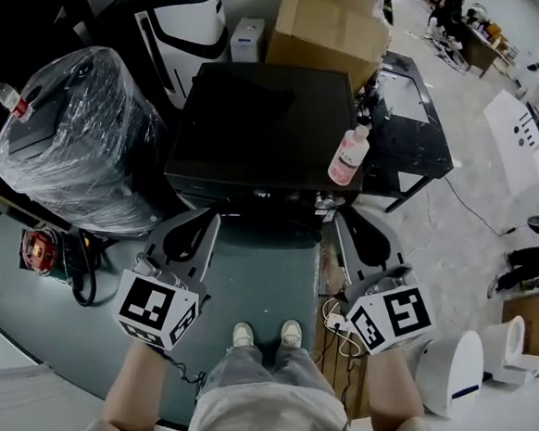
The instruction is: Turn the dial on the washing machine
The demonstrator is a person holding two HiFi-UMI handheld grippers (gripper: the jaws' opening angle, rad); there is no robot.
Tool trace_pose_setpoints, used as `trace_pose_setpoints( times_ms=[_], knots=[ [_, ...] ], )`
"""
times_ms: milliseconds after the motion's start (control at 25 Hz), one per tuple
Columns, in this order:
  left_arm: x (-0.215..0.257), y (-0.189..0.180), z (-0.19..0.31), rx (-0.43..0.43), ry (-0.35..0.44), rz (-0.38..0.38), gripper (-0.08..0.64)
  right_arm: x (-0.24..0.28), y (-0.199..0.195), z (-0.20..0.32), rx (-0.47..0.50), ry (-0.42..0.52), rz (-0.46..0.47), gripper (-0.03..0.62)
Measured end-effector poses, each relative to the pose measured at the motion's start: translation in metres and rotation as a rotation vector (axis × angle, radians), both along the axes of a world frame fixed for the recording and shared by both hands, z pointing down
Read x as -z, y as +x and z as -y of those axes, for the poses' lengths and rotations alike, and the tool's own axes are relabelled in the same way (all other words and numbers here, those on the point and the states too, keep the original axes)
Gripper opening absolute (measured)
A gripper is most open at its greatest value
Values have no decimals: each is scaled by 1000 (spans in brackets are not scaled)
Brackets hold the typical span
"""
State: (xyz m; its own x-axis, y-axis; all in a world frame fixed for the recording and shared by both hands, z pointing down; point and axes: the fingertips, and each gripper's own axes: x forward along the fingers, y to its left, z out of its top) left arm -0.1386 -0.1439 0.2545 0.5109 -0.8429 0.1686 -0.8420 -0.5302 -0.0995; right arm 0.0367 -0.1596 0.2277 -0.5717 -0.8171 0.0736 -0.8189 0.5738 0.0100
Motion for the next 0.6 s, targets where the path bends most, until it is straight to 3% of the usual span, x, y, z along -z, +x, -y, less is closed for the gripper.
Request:
trace_pose_setpoints(
  times_ms=[360,600],
  knots=[
    [67,-3,-24,-14,142,86,20,90,-11,-48,39,147,-8,52],
    [106,4,-48,1,187,9,20,117,-20,-74,84,194,-34,42]
  ],
)
